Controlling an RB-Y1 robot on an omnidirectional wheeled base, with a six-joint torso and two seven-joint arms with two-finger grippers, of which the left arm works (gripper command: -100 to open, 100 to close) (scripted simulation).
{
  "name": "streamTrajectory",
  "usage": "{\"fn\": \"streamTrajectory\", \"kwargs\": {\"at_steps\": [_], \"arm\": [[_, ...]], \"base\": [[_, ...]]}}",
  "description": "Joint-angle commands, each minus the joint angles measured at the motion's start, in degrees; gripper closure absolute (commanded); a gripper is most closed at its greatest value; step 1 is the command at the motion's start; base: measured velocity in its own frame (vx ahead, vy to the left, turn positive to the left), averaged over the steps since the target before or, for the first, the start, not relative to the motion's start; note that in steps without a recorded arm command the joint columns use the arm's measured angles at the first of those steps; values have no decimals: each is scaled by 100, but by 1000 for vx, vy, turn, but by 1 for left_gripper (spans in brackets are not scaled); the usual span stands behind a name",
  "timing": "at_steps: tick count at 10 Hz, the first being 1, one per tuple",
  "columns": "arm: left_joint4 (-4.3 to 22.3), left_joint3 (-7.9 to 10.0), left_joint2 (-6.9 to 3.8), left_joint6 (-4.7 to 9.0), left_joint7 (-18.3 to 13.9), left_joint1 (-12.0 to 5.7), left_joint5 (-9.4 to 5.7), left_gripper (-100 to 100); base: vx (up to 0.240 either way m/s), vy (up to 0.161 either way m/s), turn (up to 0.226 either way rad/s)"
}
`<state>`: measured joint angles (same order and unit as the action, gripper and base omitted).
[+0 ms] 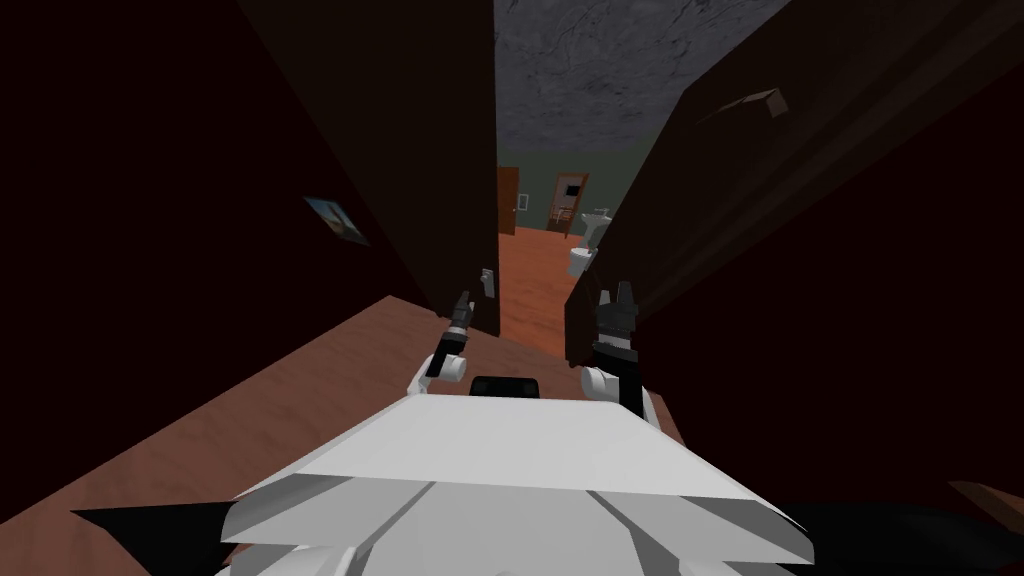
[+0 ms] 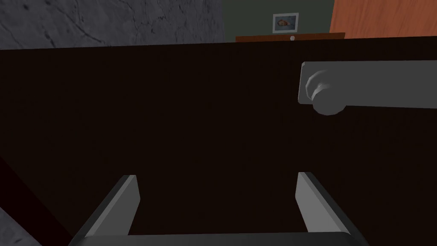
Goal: Push the door open
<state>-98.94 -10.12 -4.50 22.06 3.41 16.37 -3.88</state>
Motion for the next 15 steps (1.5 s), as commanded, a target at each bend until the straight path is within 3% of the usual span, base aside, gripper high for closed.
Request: {"fn": "streamTrajectory", "kwargs": {"at_steps": [1,10,15], "arm": [[206,-60,-17,-74,-49,-90,13,-100],[1503,-369,-16,-578,-308,-797,86,-100],[1725,-301,-9,-512,-318,-926,81,-100]], "base": [[86,129,-93],[86,142,-95],[122,24,-30]]}}
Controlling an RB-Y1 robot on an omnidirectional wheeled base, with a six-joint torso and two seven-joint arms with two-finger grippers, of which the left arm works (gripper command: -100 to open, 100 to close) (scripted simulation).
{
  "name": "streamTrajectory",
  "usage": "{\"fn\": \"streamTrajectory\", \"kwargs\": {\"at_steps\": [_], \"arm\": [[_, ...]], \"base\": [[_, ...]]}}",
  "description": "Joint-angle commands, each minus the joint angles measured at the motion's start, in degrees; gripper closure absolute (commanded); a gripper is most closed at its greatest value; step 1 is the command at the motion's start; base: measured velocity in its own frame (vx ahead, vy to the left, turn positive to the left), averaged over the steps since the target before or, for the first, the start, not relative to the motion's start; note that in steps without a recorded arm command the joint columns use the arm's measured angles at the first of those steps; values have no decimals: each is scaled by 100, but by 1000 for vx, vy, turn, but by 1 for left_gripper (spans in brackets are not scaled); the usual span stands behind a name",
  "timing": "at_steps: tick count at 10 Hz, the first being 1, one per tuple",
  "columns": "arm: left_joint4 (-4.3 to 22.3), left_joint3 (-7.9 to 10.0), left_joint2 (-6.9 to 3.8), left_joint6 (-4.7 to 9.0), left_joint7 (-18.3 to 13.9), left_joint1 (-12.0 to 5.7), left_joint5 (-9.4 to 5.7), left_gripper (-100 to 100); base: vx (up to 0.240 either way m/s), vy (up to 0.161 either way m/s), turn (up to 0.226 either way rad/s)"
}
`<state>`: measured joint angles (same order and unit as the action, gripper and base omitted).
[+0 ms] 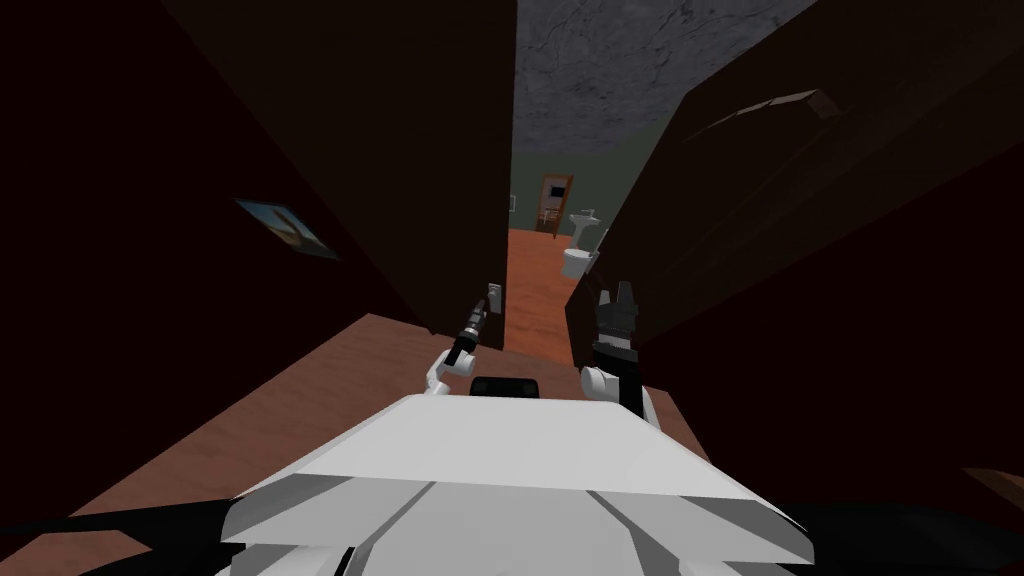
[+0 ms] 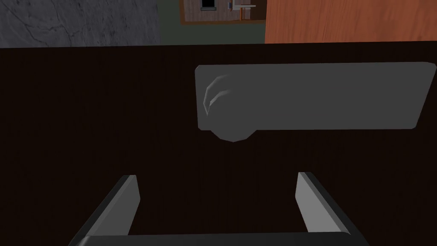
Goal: Push the door open
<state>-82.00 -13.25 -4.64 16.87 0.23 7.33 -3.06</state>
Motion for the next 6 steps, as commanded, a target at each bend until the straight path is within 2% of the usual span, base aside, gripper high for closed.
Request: {"fn": "streamTrajectory", "kwargs": {"at_steps": [1,5,6], "arm": [[85,34,16,23,0,-57,-2,-100],[291,117,99,83,1,-189,-5,-100],[256,102,85,71,2,-166,-4,-100]], "base": [[201,-67,-17],[184,-27,-23],[79,5,-4]]}}
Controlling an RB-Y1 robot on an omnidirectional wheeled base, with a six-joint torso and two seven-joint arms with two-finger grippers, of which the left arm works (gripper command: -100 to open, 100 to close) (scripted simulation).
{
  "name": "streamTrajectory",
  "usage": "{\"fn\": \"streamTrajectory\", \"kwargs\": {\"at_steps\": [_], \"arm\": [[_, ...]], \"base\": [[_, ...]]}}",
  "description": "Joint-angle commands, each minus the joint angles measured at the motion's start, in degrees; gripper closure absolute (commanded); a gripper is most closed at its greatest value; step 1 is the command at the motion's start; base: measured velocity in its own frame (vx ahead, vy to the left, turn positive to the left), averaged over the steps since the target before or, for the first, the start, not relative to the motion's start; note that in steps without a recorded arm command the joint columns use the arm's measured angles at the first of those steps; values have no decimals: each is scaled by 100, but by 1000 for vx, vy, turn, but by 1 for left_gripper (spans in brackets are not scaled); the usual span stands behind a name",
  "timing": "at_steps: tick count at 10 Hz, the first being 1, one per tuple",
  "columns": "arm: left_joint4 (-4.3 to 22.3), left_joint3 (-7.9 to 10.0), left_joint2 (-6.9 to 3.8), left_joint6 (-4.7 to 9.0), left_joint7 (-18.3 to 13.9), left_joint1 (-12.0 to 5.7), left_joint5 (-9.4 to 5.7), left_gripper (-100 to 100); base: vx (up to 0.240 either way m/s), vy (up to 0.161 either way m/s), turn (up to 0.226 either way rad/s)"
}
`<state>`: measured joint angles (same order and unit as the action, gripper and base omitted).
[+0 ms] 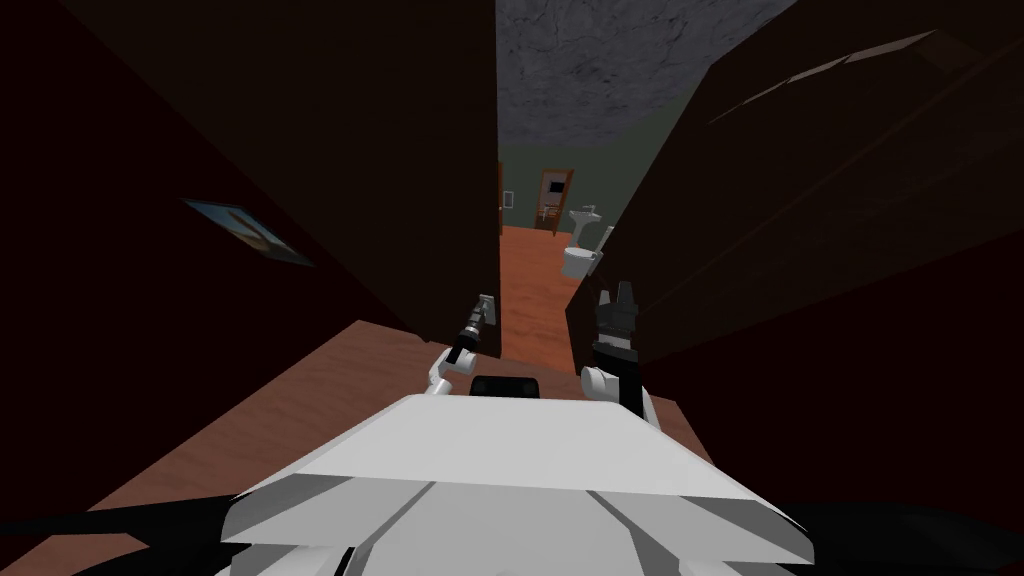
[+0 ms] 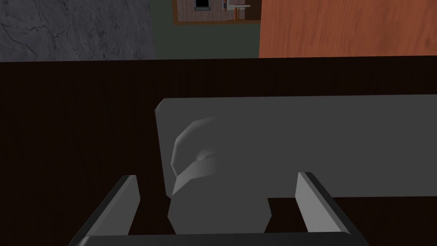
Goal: Push the door open
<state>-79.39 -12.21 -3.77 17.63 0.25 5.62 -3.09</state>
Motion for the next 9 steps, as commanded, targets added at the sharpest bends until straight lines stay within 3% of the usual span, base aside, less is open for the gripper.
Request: {"fn": "streamTrajectory", "kwargs": {"at_steps": [1,6,9], "arm": [[-5,-2,-3,-5,0,5,0,100],[-5,-2,-3,-5,0,5,0,100],[35,166,-49,-20,29,-67,-18,100]], "base": [[-10,-1,6],[-7,0,-3],[144,-68,42]]}}
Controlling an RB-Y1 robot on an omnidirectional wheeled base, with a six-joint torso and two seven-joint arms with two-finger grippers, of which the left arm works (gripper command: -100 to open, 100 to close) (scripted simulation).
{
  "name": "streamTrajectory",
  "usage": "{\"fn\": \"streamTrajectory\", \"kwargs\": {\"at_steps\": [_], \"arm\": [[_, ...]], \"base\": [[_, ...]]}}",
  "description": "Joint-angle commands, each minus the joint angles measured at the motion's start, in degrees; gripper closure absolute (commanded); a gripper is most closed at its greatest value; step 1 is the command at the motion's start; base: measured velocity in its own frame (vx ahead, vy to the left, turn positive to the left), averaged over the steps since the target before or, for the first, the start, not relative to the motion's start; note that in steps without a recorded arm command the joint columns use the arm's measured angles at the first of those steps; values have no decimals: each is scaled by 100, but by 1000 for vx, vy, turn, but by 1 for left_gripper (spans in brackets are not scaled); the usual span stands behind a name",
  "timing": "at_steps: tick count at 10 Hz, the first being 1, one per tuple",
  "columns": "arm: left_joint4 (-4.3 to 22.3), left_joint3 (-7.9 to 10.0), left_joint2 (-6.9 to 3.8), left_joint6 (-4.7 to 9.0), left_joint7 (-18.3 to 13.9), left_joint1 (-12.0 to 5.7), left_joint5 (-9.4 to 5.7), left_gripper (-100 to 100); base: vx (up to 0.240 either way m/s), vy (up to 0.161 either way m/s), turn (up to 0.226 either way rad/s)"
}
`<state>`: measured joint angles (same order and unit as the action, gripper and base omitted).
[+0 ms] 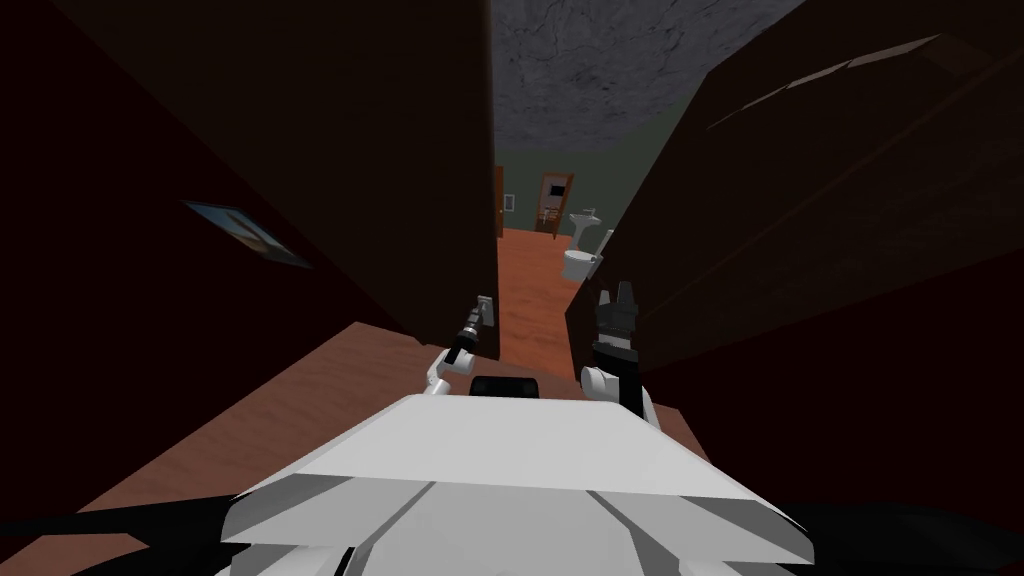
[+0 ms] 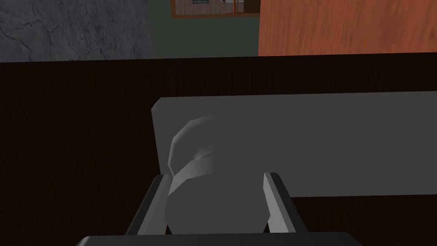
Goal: Push the door open
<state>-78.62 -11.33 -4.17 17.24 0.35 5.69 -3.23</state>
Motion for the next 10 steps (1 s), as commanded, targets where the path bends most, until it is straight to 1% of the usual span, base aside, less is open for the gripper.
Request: {"fn": "streamTrajectory", "kwargs": {"at_steps": [1,3,5,6,8,9,10], "arm": [[-24,133,-22,16,29,-90,-10,100],[7,233,-39,8,48,-120,-20,100],[55,386,-57,-4,77,-166,-36,100],[68,428,-60,-7,85,-178,-40,100],[95,514,-64,-13,101,-204,-49,100],[123,603,-64,-20,117,-231,-59,100],[137,648,-64,-24,126,-244,-63,100]], "base": [[145,-75,39],[167,-87,43],[183,-97,55],[168,-87,69],[102,-62,40],[130,-84,57],[135,-79,101]]}}
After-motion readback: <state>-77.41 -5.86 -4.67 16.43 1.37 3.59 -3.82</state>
